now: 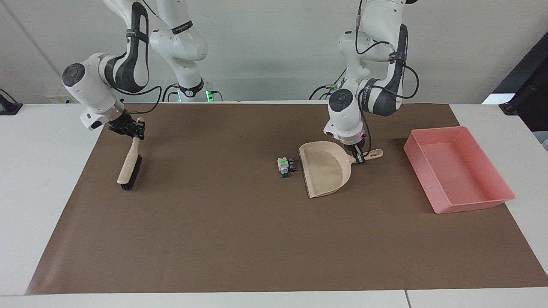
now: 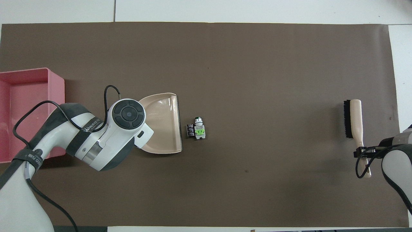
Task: Clean e-waste and dump in bin
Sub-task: 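Lift the brush with the right gripper toward the dustpan, then sweep the green component into the dustpan with the right gripper's brush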
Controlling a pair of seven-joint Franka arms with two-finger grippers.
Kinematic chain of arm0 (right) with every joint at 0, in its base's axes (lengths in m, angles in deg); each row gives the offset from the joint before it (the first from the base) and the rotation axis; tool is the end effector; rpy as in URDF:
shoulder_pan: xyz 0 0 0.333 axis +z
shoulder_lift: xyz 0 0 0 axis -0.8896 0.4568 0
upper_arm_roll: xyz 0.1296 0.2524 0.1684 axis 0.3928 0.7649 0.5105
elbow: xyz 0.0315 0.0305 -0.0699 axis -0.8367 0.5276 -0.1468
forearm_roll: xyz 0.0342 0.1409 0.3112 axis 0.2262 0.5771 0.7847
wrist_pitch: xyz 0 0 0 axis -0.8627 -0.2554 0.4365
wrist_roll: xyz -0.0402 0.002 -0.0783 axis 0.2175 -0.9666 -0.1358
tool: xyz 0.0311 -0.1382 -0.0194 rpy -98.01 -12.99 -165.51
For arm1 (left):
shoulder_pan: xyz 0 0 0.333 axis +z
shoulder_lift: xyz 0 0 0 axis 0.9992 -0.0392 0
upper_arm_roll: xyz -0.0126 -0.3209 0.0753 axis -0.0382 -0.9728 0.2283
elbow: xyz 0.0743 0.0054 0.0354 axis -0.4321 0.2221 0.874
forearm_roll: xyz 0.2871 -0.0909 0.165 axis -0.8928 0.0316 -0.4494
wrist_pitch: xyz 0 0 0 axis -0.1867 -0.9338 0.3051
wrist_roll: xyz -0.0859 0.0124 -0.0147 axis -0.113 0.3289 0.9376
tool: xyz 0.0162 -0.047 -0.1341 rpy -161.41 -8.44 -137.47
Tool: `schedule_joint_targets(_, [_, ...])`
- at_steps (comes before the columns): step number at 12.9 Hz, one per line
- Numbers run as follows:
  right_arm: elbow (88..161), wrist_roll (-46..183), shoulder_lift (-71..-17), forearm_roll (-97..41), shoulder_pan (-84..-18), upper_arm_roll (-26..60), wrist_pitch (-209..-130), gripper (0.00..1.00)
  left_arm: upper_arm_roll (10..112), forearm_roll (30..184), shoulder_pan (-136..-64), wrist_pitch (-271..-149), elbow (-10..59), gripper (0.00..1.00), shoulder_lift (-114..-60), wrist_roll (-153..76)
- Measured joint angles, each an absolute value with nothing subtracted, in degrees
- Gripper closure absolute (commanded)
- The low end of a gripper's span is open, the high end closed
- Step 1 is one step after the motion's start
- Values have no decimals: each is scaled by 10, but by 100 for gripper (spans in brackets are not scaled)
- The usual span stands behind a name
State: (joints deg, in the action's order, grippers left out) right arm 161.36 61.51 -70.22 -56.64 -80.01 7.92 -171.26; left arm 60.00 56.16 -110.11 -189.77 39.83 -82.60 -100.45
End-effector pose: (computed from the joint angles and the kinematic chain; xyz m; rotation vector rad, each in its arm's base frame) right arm 0.3712 -0.1257 0.3711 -3.0482 0.1224 0.2349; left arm 0.4520 -0.1809 0.3502 -2.0146 1.9343 0.3800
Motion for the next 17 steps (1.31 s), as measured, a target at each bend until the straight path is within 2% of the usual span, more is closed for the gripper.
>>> schedule_joint_targets(3, [1560,633,-704,-565,-743,81,-1640,100,604,560,-1100,-1853,373,100,-824,-1004])
schedule_joint_targets(7, [1523,737,-712,-564,-601,89,-1578,100,602,530,-1104,-1842,369,100,-824,-1007])
schedule_joint_targets(13, [1523,925,-701,-568,-379,94,-1593,100,601,503,-1129,-1838,375,100,-826,-1015])
schedule_joint_targets(15, [1508,982,-670,-574,-315,95,-1611,100,601,503,-1130,-1839,375,100,-826,-1016])
schedule_joint_targets(17, [1471,1027,-632,-574,-280,95,-1613,100,599,503,-1131,-1843,382,100,-826,-1016])
